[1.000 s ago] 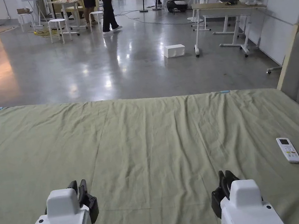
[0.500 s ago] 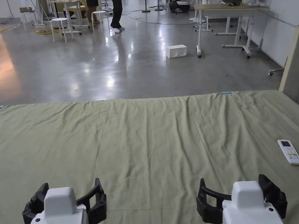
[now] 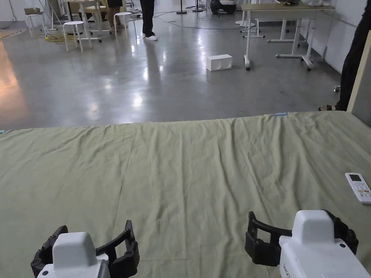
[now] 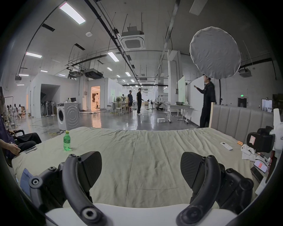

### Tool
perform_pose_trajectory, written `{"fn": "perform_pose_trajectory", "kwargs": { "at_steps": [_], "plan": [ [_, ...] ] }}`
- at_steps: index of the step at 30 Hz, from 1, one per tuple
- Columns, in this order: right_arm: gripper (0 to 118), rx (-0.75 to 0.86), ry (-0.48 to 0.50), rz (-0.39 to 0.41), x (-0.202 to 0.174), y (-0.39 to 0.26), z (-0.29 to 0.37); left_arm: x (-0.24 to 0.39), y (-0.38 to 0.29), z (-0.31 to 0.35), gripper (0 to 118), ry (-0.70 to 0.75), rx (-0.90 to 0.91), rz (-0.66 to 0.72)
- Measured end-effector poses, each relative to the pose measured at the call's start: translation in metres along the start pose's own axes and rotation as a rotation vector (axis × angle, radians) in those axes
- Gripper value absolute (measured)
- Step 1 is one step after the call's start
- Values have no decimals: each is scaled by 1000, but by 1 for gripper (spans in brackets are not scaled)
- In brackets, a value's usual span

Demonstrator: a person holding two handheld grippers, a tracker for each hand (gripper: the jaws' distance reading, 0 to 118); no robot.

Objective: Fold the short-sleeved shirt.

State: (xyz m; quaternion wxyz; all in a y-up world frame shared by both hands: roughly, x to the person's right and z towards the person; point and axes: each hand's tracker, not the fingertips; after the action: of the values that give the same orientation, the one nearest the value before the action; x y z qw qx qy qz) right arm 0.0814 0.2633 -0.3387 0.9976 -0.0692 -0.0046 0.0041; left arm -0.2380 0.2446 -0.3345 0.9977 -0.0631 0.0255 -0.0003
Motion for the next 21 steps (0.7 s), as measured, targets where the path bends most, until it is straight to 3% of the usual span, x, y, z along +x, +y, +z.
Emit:
{"fn": "perform_pose_trajectory", "kwargs": {
  "at_steps": [5, 9, 21],
  "plan": [
    [118, -25, -38, -64, 0, 6, -6, -4, 3, -4, 118, -29, -14, 90],
    [118, -103, -23, -148, 1, 14, -4, -2, 5, -6, 118, 9, 4, 61],
    [118, -214, -83, -190, 2, 7, -12, 1, 4, -15, 118, 27, -82, 2]
  ]
}}
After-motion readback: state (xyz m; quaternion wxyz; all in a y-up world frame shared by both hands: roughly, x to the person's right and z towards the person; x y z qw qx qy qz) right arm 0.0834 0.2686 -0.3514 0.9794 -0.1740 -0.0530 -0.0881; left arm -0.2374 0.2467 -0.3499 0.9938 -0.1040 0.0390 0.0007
